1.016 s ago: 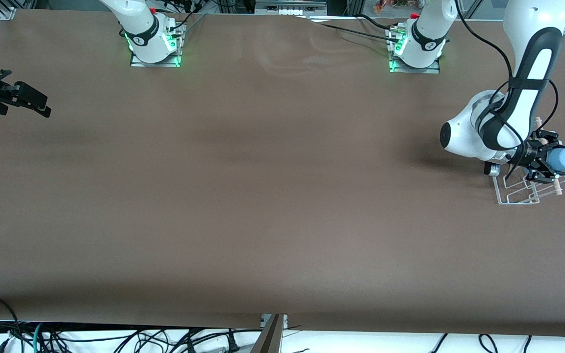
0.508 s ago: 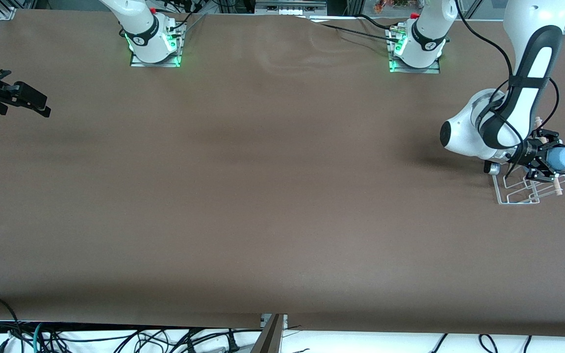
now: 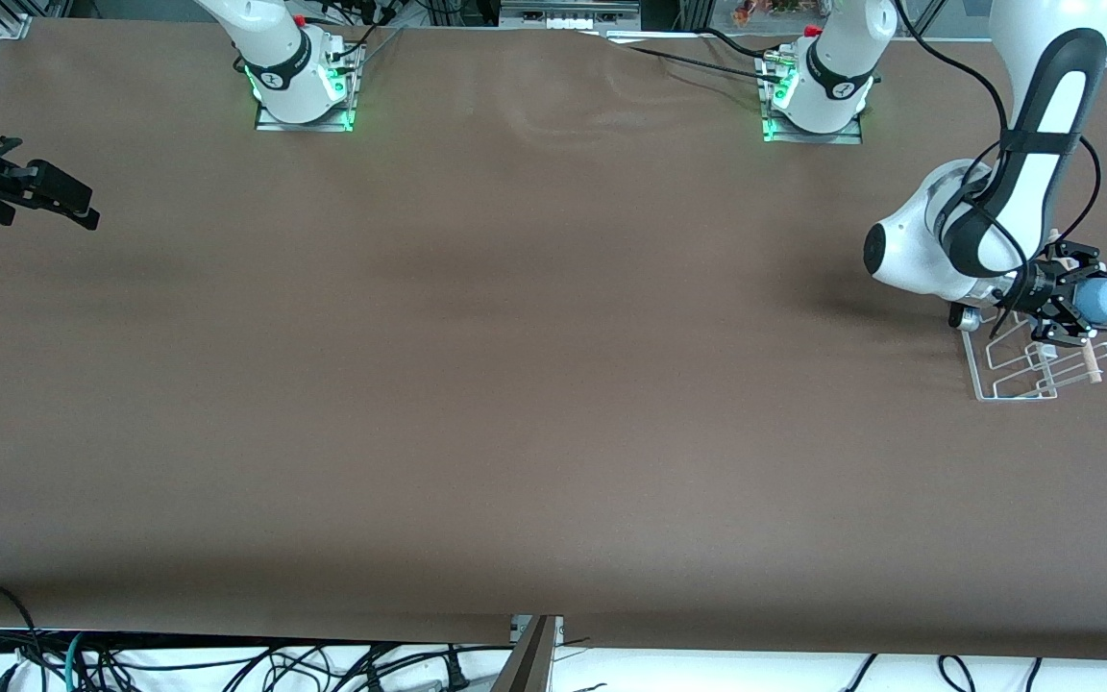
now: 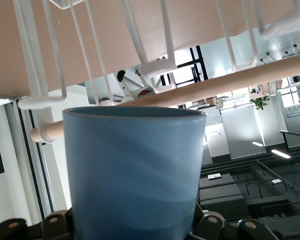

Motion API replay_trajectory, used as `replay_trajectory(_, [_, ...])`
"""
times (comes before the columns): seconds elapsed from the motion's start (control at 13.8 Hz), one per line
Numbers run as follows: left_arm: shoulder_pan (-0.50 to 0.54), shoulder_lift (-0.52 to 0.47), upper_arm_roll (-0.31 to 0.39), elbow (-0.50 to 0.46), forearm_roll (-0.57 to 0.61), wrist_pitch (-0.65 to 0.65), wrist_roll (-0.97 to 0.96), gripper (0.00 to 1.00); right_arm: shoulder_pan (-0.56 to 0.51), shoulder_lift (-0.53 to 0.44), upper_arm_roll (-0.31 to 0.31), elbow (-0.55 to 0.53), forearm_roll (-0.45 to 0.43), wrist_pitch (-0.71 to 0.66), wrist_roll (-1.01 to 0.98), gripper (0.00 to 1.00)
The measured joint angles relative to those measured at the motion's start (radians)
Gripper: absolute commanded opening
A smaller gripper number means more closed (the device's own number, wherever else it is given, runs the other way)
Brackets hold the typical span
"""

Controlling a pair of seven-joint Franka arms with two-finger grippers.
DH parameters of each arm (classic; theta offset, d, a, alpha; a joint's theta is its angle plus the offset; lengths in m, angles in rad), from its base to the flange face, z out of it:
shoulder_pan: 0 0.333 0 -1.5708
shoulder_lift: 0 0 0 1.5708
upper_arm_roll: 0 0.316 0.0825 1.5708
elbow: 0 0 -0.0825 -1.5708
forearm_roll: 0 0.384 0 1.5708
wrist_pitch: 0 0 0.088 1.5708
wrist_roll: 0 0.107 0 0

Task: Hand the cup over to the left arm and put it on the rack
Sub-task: 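Lower the cup onto a rack hook with the left gripper while the right gripper retracts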

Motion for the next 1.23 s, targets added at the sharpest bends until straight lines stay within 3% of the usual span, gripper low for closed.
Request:
replay_trajectory(0.87, [0.003,0.050,0.008,-0.039,0.000,0.045,-0.100,0.00,0.000,0.000,0.000,0.000,0.000,0.000,0.000,1.00])
replay_trajectory(0.94, [0.003,0.057,0.008,-0.039,0.000,0.045,-0.107,0.40,0.000,0.000,0.000,0.000,0.000,0.000,0.000,1.00])
replay_trajectory(1.02, [0.003,0.062,0.008,-0.038,0.000,0.045,-0.115,0.95,0.000,0.000,0.000,0.000,0.000,0.000,0.000,1.00])
replay_trajectory(1.23, [0.002,0.065,0.007,-0.022,0.000,0.045,-0.127,1.00,0.000,0.000,0.000,0.000,0.000,0.000,0.000,1.00])
